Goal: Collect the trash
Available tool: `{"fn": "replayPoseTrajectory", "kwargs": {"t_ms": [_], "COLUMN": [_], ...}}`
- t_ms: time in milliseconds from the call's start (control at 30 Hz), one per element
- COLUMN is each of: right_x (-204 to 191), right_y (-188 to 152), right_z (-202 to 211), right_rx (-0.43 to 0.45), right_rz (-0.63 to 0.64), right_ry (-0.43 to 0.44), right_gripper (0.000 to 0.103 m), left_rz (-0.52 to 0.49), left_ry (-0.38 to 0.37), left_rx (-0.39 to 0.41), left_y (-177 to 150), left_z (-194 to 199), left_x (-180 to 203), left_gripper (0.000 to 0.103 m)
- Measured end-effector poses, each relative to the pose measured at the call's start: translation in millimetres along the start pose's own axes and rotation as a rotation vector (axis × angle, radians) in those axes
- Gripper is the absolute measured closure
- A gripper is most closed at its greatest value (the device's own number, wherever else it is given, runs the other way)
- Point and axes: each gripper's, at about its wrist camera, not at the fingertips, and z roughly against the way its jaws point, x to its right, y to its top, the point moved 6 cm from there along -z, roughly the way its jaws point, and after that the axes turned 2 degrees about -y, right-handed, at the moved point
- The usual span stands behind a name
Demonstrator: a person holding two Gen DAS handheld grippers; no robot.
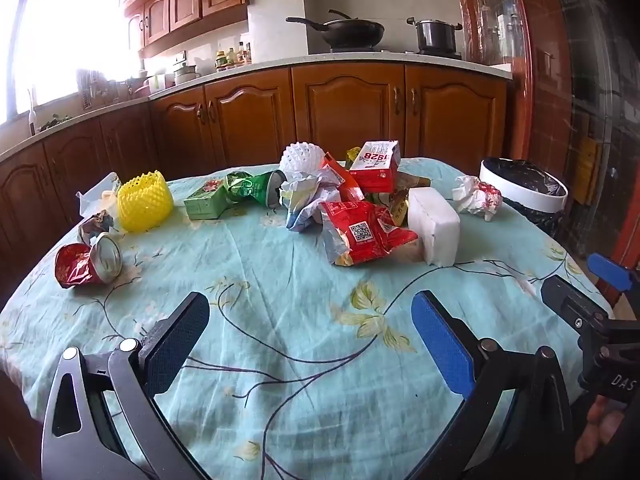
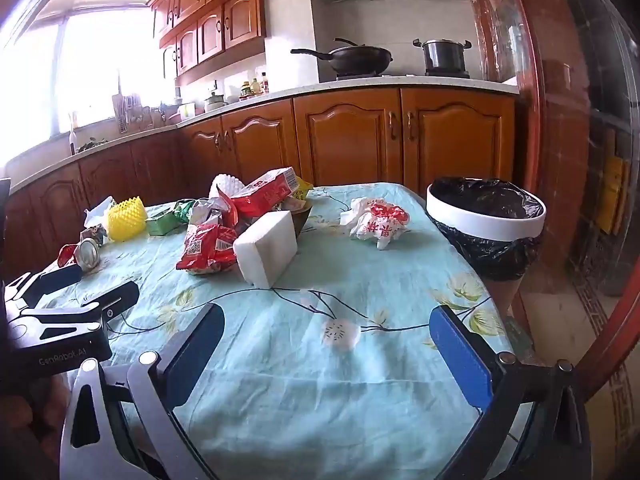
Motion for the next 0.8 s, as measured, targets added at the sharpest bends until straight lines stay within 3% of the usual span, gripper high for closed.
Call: {"fn": "replayPoseTrajectory", "kwargs": {"t_ms": [200, 800], "right_x": [-17, -20], "right_y": [0, 7], "right_z": [3, 16], "right_rx": [0.003, 0.036], "right_rz": [0.021, 0.020], "right_ry": [0.004, 0.035], "right_gripper": [0.000, 0.000], "left_rz": [0.050, 0.074], "left_ry": [-0.049, -0.050], "left_rx": [-0.015, 0.004], "left_y": [-2, -1], "left_z": [4, 9], "left_x": [-12, -18], "left_gripper": [0.000, 0.000]}}
